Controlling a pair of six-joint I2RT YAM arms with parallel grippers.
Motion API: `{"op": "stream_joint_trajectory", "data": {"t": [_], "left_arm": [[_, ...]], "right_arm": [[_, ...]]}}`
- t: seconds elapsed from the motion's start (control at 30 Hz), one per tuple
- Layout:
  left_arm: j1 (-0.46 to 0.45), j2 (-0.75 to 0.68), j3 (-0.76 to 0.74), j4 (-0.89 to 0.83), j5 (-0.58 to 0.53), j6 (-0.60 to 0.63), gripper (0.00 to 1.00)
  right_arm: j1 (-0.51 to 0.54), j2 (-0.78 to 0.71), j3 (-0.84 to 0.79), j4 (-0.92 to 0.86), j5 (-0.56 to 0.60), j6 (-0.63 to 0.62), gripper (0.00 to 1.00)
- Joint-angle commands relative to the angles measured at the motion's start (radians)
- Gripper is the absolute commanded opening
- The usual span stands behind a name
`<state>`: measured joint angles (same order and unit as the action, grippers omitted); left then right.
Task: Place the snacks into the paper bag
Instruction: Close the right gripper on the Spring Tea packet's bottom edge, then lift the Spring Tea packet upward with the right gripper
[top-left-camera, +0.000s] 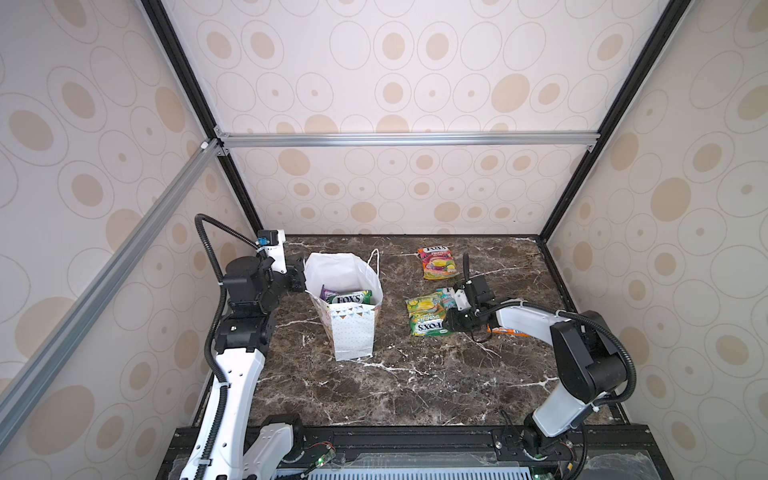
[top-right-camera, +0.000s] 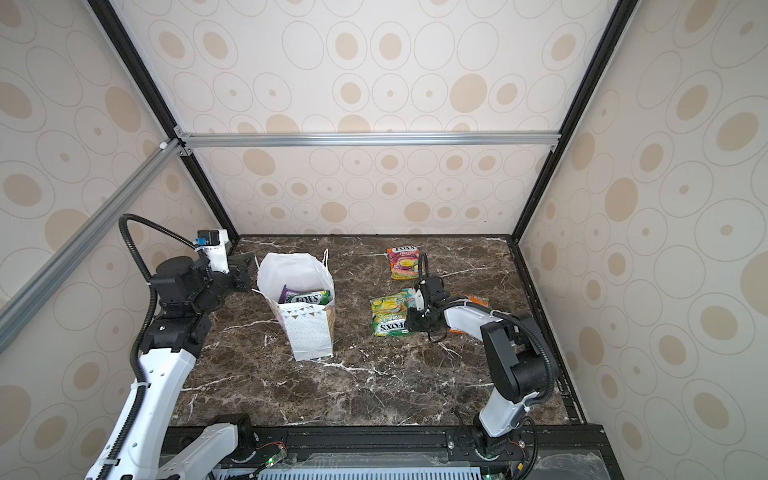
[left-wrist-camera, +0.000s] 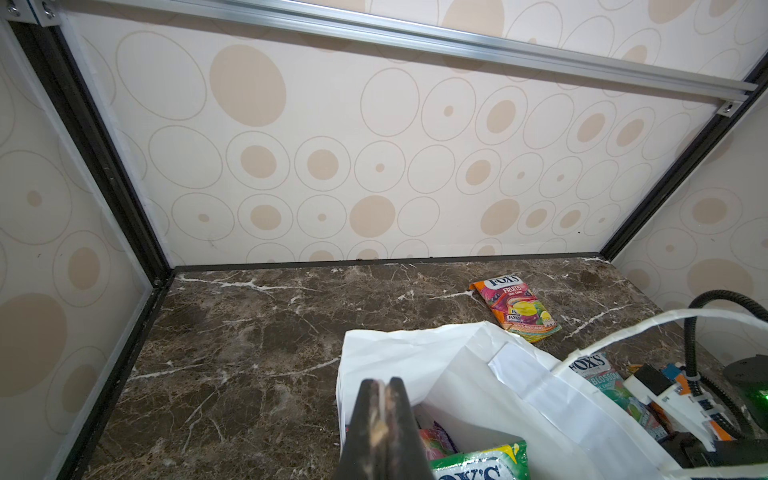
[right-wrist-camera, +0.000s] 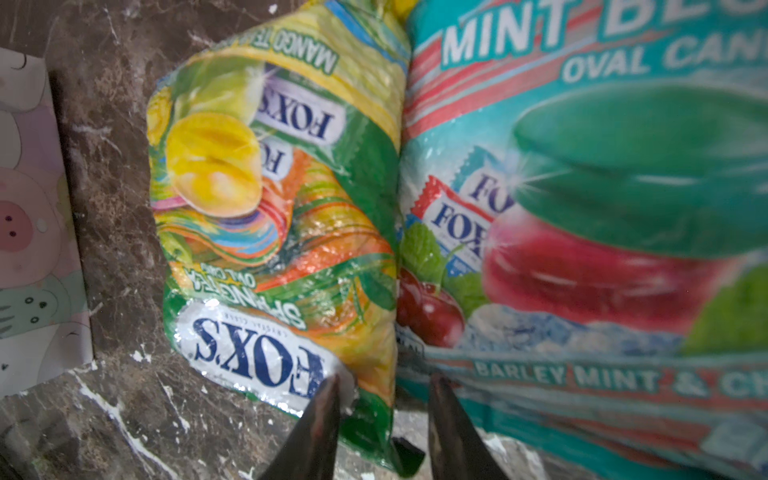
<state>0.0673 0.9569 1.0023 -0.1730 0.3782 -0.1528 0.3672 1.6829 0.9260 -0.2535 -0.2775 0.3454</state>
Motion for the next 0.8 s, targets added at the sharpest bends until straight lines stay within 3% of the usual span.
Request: {"op": "stream_joint_trajectory", "data": {"t": [0.0, 0.2, 0.53, 0.7, 0.77], "left_arm": [[0.006, -0.018, 0.022, 0.015, 0.005, 0.017, 0.0], [0.006, -0.016, 0.021, 0.015, 0.006, 0.018, 0.0], [0.006, -0.02, 0.021, 0.013, -0.001, 0.021, 0.0], [0.007, -0.017, 0.022, 0.014, 0.001, 0.021, 0.0], [0.007, -0.019, 0.022, 0.013, 0.0, 0.021, 0.0]], "right_arm": [[0.001, -0.001, -0.016, 0.015, -0.018, 0.008, 0.42], [0.001, 0.016, -0.035, 0.07, -0.085, 0.041, 0.43], [0.012, 0.057, -0.06, 0.093, -0.042, 0.077, 0.4], [0.013, 0.058, -0.067, 0.129, -0.067, 0.1, 0.26], [0.014, 0.055, -0.065, 0.131, -0.069, 0.108, 0.12]]}}
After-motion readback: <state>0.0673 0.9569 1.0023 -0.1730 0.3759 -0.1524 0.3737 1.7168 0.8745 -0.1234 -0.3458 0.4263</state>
